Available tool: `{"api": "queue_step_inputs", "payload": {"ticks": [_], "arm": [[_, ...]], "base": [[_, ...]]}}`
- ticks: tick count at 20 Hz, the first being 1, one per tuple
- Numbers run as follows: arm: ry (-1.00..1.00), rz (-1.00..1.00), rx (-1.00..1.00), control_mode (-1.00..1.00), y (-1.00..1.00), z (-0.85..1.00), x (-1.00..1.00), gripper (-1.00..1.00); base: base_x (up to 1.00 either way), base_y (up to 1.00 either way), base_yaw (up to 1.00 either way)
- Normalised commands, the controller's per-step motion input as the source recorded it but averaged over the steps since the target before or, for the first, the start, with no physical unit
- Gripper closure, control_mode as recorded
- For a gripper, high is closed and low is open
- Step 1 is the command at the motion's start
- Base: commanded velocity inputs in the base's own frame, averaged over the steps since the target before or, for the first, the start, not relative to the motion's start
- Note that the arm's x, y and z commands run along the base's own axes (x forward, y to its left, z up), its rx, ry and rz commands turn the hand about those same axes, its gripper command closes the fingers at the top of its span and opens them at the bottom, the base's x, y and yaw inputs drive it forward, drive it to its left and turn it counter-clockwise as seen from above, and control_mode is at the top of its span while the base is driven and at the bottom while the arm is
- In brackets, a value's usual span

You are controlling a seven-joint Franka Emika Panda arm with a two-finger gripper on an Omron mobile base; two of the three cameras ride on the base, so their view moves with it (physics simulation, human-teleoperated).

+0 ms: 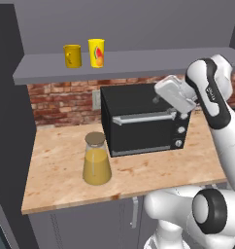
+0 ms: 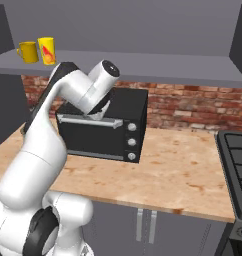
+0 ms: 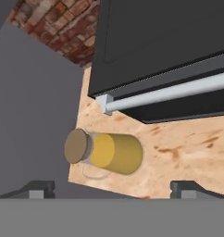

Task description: There is a tray on the dining counter. Grab the cup, mug, and pitcher and place them on the tray. The pitcher may be placed next to the tray if it cannot fit the tray.

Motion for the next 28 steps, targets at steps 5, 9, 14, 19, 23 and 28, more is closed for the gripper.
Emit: {"api": "queue_step_inputs", "payload": {"ticks": [5, 9, 14, 19, 23, 28], "arm": [[0.00, -0.01, 0.25, -1.00, 0.04, 0.11, 0.00, -1.00], [0.00, -0.03, 0.24, -1.00, 0.09, 0.12, 0.00, -1.00], [0.00, -0.05, 0.23, -1.00, 0.07, 0.13, 0.00, -1.00], [0.00, -0.07, 0.21, -1.00, 0.00, 0.15, 0.00, -1.00], [0.00, -0.05, 0.18, -1.00, 0.00, 0.08, 0.00, -1.00], [0.00, -0.04, 0.18, -1.00, 0.00, 0.10, 0.00, -1.00]], "base": [[0.00, 0.00, 0.00], [0.00, 0.00, 0.00], [0.00, 0.00, 0.00], [0.00, 0.00, 0.00], [0.00, 0.00, 0.00], [0.00, 0.00, 0.00]]}}
